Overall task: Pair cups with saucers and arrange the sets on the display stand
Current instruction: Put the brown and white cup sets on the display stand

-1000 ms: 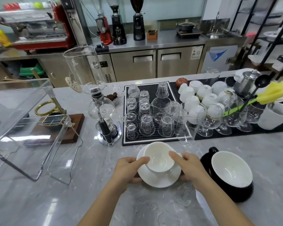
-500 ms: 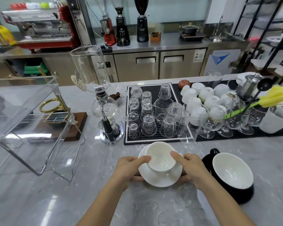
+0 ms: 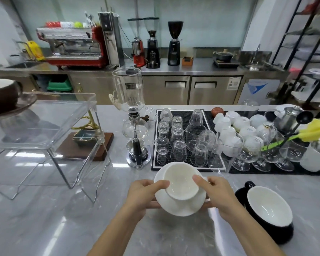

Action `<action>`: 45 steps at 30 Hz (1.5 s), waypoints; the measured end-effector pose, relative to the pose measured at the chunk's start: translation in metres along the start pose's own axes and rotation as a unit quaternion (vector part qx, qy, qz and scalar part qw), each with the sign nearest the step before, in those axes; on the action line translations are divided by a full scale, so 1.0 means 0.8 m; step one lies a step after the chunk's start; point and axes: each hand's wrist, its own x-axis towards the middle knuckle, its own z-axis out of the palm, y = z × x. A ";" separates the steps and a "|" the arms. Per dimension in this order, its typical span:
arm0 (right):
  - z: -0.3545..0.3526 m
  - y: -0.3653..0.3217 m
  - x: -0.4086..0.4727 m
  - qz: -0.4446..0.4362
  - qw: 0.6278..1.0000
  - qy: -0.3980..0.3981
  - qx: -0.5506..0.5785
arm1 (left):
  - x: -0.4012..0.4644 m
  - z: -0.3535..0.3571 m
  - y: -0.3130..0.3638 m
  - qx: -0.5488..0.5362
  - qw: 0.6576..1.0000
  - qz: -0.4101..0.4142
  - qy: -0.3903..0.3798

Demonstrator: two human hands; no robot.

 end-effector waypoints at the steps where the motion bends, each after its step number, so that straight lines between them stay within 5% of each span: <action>1: 0.004 -0.010 -0.004 -0.006 1.000 -0.010 0.013 | -0.006 -0.005 0.007 -0.007 1.000 0.011 0.005; 20: 0.074 -0.179 -0.128 -0.223 0.971 -0.034 0.079 | -0.157 -0.108 0.132 -0.046 0.961 0.266 0.058; 28: 0.157 -0.225 -0.190 -0.296 0.943 -0.122 0.086 | -0.237 -0.208 0.139 -0.058 0.929 0.345 0.120; 38: 0.330 -0.226 -0.219 -0.288 0.922 -0.249 0.065 | -0.292 -0.363 0.092 -0.086 0.904 0.329 0.259; 45: 0.409 -0.197 -0.235 -0.232 0.927 -0.290 0.054 | -0.292 -0.431 0.052 -0.101 0.909 0.285 0.287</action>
